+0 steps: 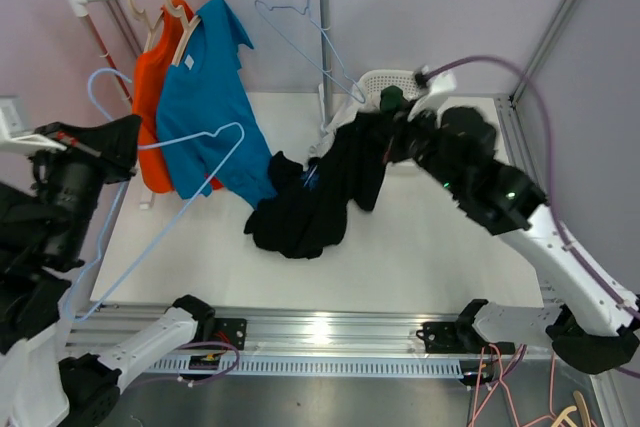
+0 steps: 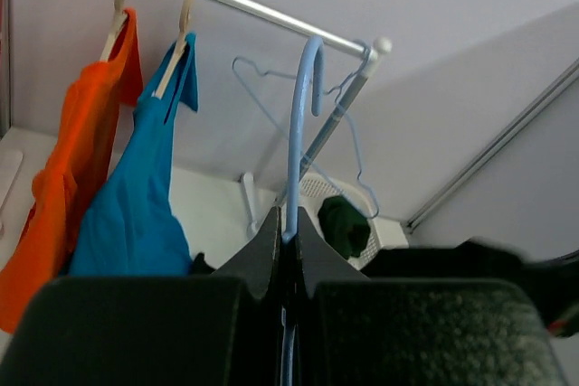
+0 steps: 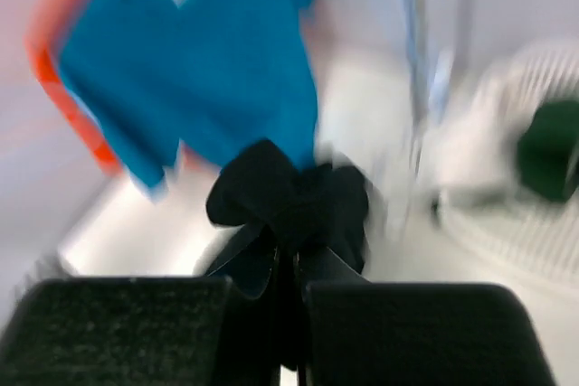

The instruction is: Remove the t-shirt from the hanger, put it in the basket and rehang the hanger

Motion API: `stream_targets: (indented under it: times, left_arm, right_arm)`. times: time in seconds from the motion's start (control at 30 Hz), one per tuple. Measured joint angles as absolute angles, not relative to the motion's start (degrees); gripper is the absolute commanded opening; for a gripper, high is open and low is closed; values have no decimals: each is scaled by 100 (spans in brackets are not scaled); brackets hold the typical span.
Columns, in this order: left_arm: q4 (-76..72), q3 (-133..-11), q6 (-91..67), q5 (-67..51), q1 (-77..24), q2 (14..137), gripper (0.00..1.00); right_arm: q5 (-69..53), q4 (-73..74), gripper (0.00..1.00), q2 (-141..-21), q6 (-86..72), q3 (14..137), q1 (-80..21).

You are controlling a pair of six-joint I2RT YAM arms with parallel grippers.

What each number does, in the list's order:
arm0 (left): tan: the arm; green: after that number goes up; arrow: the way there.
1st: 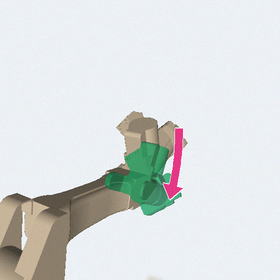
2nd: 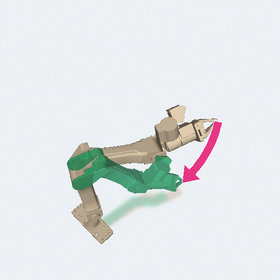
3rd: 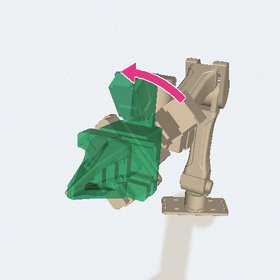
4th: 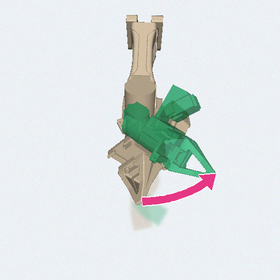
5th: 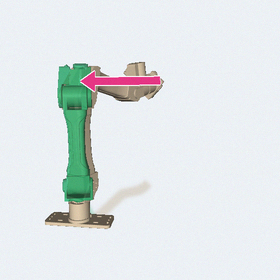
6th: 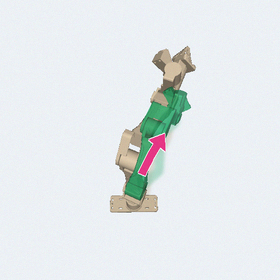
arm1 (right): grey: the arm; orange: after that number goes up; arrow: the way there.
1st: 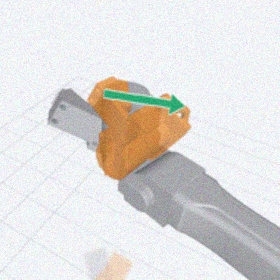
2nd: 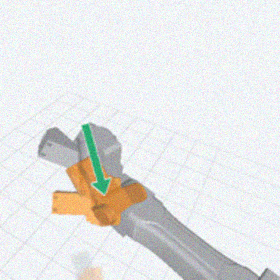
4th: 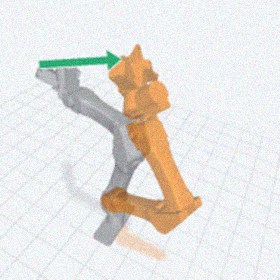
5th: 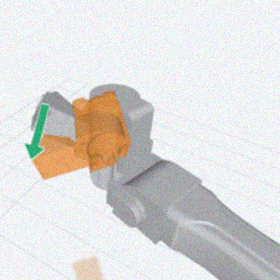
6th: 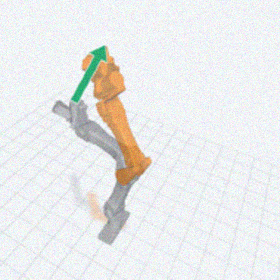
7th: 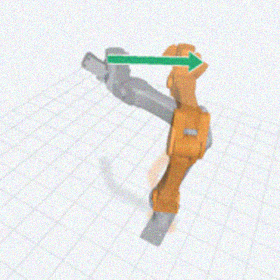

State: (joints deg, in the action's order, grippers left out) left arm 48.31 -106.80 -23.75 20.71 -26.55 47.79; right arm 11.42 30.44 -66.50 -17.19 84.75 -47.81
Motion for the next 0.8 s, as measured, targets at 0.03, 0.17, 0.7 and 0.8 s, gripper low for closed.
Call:
stream_targets:
  times: [0.03, 0.17, 0.7, 0.8]
  left_arm:
    - [4821, -10532, -2399, 2071, -2655, 4799, 1]
    - [4713, -10033, -2447, 2075, -2655, 4783, 0]
    - [4045, -9070, -2386, 2231, -2655, 4775, 1]
    - [3953, -9030, -2381, 2233, -2655, 4849, 1]
  right_arm:
    - [1129, 2891, 0, -6657, -1518, 8831, -4639]
    - [998, 2008, 0, -6912, -666, 10082, -4237]
    - [499, -655, 0, -11769, -663, 15157, -2121]
    - [537, -847, 0, -12127, -1070, 15181, -1737]
